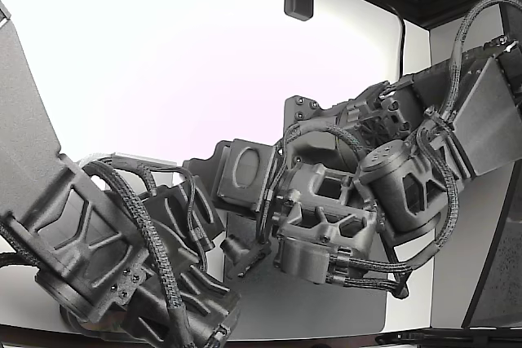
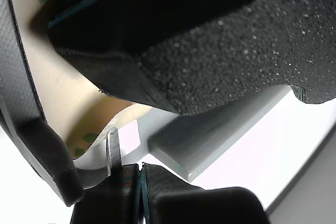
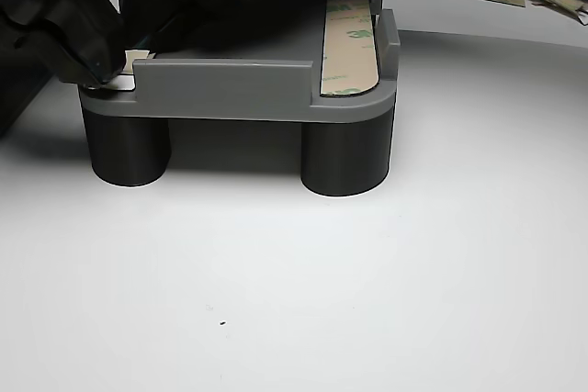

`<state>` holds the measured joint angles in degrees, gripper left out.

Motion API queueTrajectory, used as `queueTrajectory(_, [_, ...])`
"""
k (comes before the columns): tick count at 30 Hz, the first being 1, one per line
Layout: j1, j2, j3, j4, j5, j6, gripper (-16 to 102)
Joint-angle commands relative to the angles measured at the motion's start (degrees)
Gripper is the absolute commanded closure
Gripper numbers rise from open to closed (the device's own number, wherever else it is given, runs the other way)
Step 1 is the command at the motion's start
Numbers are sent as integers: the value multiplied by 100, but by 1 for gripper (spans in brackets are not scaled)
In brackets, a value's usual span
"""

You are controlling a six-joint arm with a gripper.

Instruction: Peel off protective film from adhesive tape.

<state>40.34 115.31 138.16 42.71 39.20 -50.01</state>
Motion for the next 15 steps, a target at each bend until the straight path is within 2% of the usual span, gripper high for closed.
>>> queueTrajectory(1, [-35, 70, -167, 0, 9, 35, 97])
queueTrajectory(15, [-9, -18, -158, 158, -53, 185, 97])
